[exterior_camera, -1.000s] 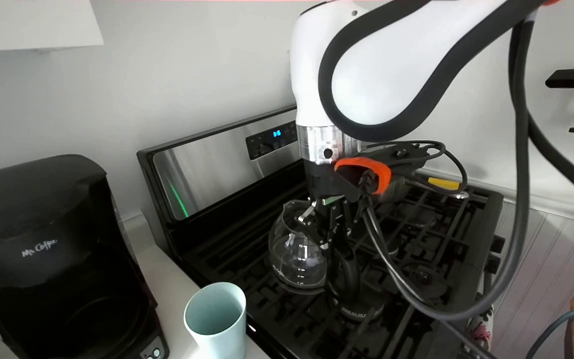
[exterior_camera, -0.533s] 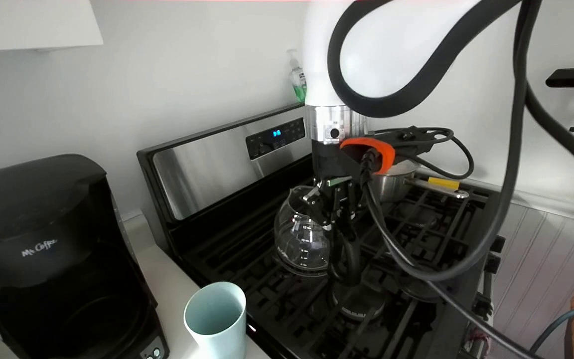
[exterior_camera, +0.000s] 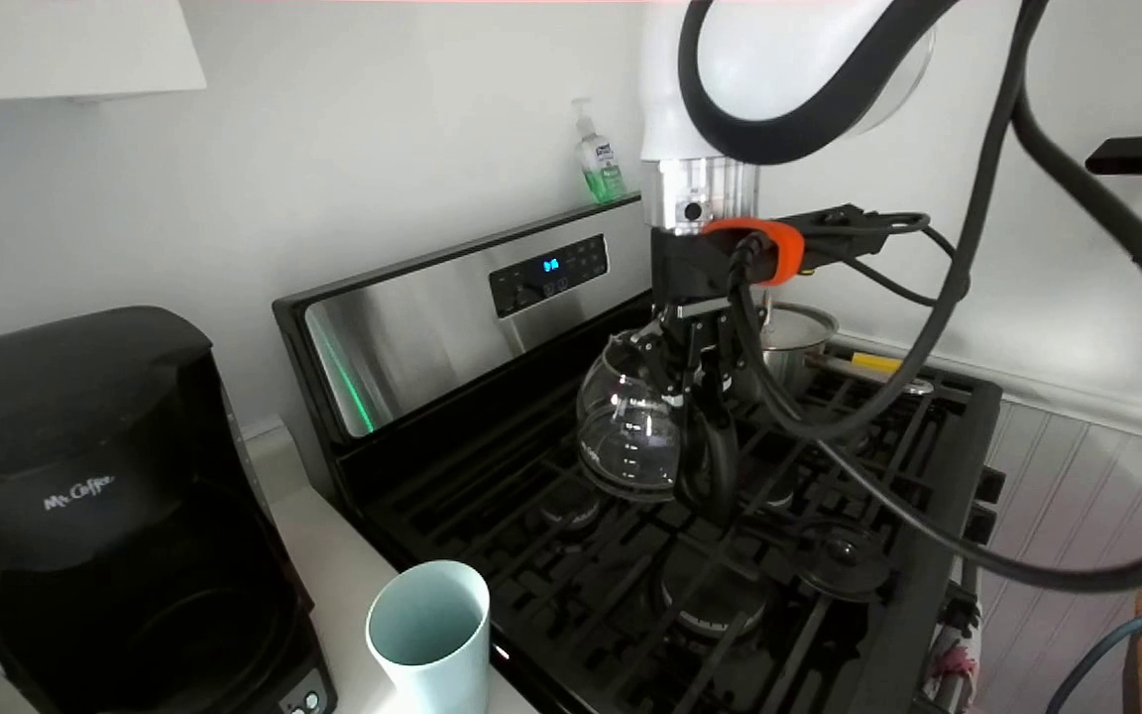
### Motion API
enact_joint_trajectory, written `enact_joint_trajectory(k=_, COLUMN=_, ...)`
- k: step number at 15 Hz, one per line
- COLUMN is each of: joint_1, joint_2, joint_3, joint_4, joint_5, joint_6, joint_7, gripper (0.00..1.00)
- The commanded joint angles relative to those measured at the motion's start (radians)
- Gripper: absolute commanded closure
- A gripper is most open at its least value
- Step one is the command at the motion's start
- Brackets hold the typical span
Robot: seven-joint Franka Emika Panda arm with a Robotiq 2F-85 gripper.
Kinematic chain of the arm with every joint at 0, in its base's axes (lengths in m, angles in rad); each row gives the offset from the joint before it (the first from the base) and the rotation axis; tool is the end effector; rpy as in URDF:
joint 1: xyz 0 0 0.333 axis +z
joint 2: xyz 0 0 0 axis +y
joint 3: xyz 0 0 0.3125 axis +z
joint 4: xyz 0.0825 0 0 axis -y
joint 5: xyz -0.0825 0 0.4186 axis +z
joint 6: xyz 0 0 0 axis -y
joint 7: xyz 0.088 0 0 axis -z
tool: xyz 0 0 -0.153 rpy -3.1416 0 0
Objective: Move the kettle forward to the right
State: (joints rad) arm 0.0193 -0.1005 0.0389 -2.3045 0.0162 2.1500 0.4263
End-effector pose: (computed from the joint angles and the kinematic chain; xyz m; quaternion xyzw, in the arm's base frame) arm 0.5157 0.0312 0.3134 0.9819 -0.1876 -0.0274 0.0019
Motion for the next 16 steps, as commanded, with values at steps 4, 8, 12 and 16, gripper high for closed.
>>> enact_joint_trajectory(k=4, joint_1=-0.07, joint_2=-0.041, joint_3=-0.058, joint_4=0.077, joint_5=-0.021, joint_6=-0.085, joint_7=-0.055, gripper=0.92)
enact_joint_trajectory(k=8, joint_1=-0.109, joint_2=0.02, joint_3=-0.104, joint_4=0.143, joint_5=-0.025, joint_6=-0.077, joint_7=-0.129, gripper=0.92)
enact_joint_trajectory(k=12, joint_1=-0.121, joint_2=0.11, joint_3=-0.126, joint_4=0.231, joint_5=-0.033, joint_6=-0.094, joint_7=-0.173, gripper=0.92)
enact_joint_trajectory(k=16, joint_1=-0.113, joint_2=0.219, joint_3=-0.131, joint_4=0.353, joint_5=-0.064, joint_6=-0.132, joint_7=-0.162, gripper=0.92)
